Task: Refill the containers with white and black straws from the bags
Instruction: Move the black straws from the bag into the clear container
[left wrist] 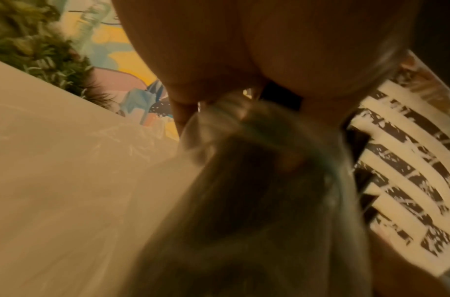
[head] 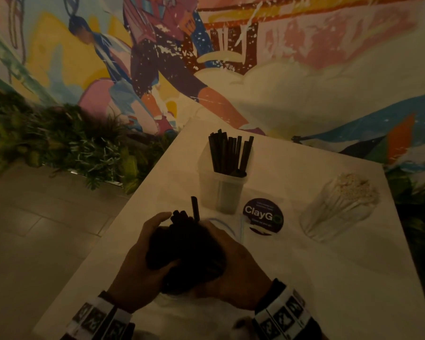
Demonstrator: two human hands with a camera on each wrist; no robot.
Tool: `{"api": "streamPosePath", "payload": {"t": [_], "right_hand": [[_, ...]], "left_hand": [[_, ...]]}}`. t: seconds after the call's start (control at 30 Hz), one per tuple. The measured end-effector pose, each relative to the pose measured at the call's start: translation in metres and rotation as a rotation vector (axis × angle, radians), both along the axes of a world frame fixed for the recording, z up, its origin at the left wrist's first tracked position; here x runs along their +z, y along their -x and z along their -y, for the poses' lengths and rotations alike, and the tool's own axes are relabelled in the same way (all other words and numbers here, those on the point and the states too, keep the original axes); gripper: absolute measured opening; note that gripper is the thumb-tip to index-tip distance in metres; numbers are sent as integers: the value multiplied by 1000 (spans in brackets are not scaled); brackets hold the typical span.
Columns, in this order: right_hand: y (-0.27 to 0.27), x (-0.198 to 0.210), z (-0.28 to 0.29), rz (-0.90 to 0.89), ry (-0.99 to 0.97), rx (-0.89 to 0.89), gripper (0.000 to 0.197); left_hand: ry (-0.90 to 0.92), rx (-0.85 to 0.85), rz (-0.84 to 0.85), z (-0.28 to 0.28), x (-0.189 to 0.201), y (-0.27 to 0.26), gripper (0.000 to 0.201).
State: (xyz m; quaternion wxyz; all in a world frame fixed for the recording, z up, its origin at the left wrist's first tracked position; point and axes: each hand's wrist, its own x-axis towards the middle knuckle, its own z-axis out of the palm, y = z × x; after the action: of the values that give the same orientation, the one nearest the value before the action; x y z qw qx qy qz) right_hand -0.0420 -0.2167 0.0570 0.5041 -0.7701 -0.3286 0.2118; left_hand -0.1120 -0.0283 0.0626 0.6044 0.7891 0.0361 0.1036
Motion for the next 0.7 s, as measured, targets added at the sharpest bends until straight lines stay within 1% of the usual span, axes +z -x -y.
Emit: {"api": "streamPosePath", "payload": {"t": [0.07, 0.13, 0.17, 0.23, 0.3, 0.37, 0.43, 0.53, 0.63, 0.7], "right_hand": [[-2, -2, 3, 8, -21, -62, 80], [-5, -5, 8, -10, -62, -124, 62], [-6, -7, 9, -10, -73, -142, 57], [-6, -8, 8, 11, -77, -142, 53], [-5, -11, 6, 44, -79, -140, 53], [-4, -14, 4, 72, -89, -149, 53], [-2, -16, 5, 90, -105, -166, 49], [-3, -17, 9, 68, -104, -235, 37], [-5, -20, 12, 73, -150, -300, 37], [-7, -21, 12, 71, -198, -318, 35]], "left_hand": [[10, -46, 5, -8, 3, 2, 81], [-14, -94, -6, -14, 6, 6, 90], [-44, -118, -9, -15, 7, 6, 92], [-54, -151, 10, -13, 8, 7, 94], [7, -165, 15, -9, 5, 6, 98], [19, -139, -1, -6, 3, 4, 99], [0, -77, 18, -5, -2, 3, 90], [-17, -1, 96, -7, -8, 1, 67], [3, 26, 160, -9, -12, 1, 61], [47, 32, 173, -9, -12, 2, 56]]}}
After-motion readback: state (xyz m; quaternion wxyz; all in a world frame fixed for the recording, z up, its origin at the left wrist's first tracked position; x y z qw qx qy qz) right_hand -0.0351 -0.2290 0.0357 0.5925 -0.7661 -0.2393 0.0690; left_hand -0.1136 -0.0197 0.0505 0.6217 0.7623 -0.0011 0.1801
